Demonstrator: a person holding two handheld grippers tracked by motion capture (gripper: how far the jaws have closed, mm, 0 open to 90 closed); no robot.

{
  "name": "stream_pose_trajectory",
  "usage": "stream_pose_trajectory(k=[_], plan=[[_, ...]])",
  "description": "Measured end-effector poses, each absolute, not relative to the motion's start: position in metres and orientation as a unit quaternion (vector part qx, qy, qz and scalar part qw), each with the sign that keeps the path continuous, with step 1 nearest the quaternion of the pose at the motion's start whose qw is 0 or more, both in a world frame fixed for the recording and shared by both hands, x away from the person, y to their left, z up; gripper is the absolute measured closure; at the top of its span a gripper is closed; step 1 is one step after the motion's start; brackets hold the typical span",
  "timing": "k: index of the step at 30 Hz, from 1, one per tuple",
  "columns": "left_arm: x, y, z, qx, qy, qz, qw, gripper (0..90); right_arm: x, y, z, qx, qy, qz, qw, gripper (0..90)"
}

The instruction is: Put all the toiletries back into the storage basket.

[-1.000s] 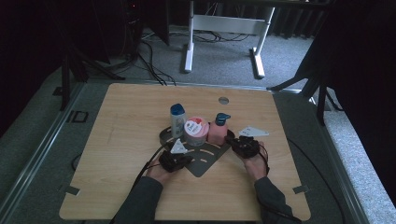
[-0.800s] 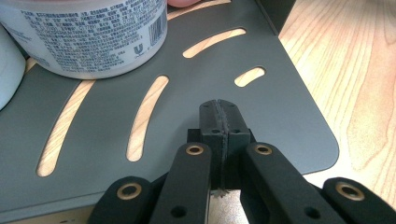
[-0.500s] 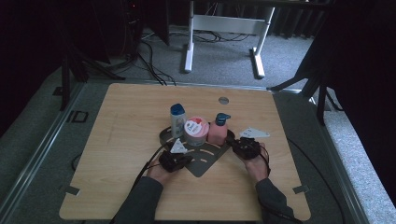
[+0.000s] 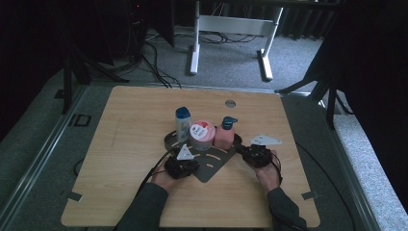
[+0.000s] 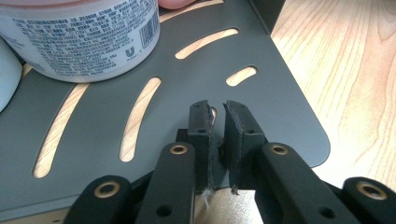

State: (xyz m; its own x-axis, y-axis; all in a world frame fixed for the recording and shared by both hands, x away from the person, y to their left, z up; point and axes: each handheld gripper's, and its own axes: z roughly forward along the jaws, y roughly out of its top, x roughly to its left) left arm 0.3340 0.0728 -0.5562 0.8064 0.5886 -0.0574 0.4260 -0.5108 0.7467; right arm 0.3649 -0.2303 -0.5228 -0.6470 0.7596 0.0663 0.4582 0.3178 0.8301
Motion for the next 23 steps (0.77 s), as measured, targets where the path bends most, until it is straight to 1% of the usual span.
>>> stream_pose_trajectory(k=[5,14,21,23], plan=[[0.330,0.075,-0.550,0.857,0.299,0.112,0.406,75.6,0.359,-0.238,-0.525,0.390,0.791,0.439,0.171,79.8],[0.319,0.082,-0.544,0.849,0.297,0.110,0.423,71.4,0.352,-0.247,-0.528,0.399,0.792,0.428,0.175,71.9],[0.306,0.090,-0.543,0.851,0.294,0.114,0.420,68.5,0.348,-0.254,-0.531,0.407,0.792,0.421,0.172,71.6],[0.302,0.096,-0.542,0.849,0.295,0.114,0.424,67.2,0.347,-0.256,-0.532,0.408,0.794,0.414,0.179,70.6]])
